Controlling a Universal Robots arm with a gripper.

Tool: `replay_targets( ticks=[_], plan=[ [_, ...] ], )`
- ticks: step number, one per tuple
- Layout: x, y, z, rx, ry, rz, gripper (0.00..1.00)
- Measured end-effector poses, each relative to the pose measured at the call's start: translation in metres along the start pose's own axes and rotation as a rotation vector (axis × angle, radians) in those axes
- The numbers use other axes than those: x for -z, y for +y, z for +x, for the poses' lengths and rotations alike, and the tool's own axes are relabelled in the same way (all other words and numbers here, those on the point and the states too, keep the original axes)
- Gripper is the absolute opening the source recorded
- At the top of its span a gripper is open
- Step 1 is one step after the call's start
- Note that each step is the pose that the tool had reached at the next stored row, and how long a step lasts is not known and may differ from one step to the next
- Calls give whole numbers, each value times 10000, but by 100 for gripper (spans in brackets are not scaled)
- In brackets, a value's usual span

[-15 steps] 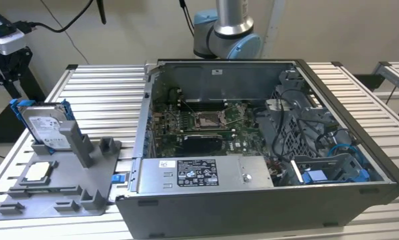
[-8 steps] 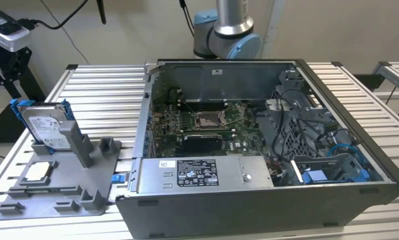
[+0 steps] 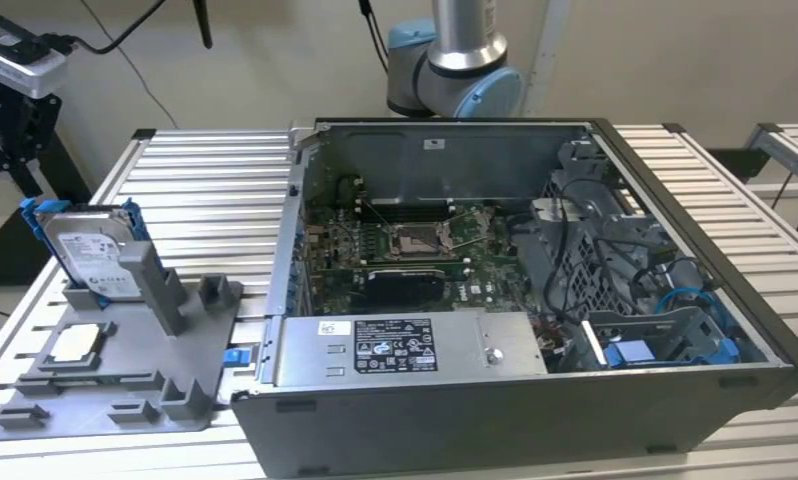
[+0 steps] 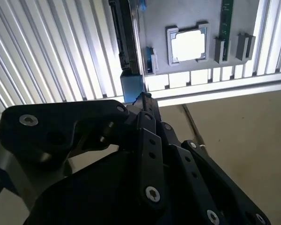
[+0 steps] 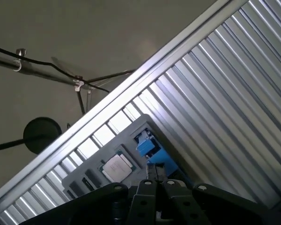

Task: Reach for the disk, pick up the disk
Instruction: 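Pick up the disk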

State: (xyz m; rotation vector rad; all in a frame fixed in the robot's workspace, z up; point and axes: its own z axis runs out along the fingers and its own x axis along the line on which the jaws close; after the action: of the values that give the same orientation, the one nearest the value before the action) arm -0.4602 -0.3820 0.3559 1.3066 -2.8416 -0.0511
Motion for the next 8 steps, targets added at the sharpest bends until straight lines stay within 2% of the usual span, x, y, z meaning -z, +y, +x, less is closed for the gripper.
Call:
replay_targets(
  ticks=[8],
  plan=[
    [1,0,-1,71,-12,19,0]
  ],
)
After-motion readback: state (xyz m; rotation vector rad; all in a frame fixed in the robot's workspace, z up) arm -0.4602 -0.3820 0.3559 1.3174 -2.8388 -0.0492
